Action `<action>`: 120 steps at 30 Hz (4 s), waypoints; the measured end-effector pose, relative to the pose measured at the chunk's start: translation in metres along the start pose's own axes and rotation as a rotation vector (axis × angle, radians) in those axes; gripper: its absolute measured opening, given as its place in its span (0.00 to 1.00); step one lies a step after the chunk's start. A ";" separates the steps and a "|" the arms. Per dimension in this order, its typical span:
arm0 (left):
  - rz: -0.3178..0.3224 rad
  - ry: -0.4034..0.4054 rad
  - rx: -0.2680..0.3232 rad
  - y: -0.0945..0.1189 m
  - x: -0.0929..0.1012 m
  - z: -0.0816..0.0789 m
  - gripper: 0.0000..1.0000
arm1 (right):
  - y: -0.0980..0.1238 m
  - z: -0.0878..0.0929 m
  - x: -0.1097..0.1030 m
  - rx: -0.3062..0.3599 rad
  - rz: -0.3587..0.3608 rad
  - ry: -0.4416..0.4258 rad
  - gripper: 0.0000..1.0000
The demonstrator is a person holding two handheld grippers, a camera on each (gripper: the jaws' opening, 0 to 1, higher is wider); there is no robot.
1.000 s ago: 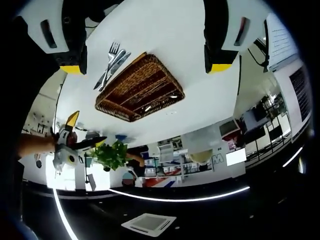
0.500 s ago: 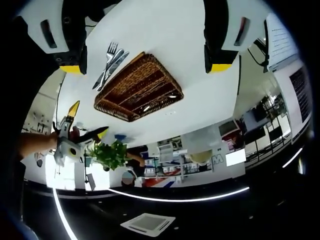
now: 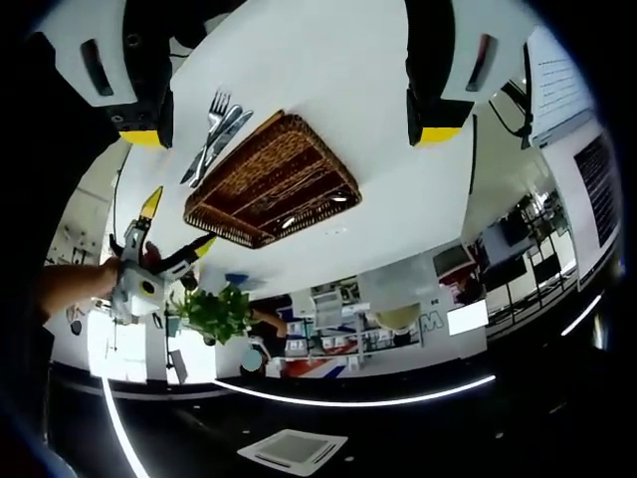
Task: Arrange the knives, forks, and spoons in their matching storage slots by inserting each utensil handle-first until every utensil is classified and aligned in the correct compartment
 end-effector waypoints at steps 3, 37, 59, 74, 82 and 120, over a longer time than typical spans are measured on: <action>-0.004 0.001 0.000 0.000 -0.002 0.000 0.99 | -0.006 0.002 -0.002 0.000 -0.027 0.007 0.69; -0.016 0.007 -0.031 0.012 -0.021 0.005 0.99 | -0.062 0.069 -0.036 -0.169 -0.304 0.105 0.19; -0.029 0.031 -0.025 0.015 -0.026 0.005 0.99 | -0.071 0.081 -0.046 -0.221 -0.364 0.127 0.05; -0.030 0.033 -0.028 0.017 -0.025 0.005 0.99 | -0.080 0.080 -0.051 -0.193 -0.437 0.033 0.06; -0.033 0.032 -0.026 0.017 -0.027 0.005 0.99 | -0.082 0.078 -0.052 -0.221 -0.426 0.017 0.01; 0.012 0.024 0.016 -0.005 -0.012 -0.003 0.99 | -0.032 0.010 -0.011 -0.371 -0.226 0.005 0.00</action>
Point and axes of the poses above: the point that each gripper's makers call its tool centre point, and the gripper's own axes: y roughly backward along the fingers, x roughly to its right, z roughly out of its underside, the point moved 5 cm from there along y, roughly backward along the fingers, and after that the axes turned 15 degrees about x, right-handed, at the moved point
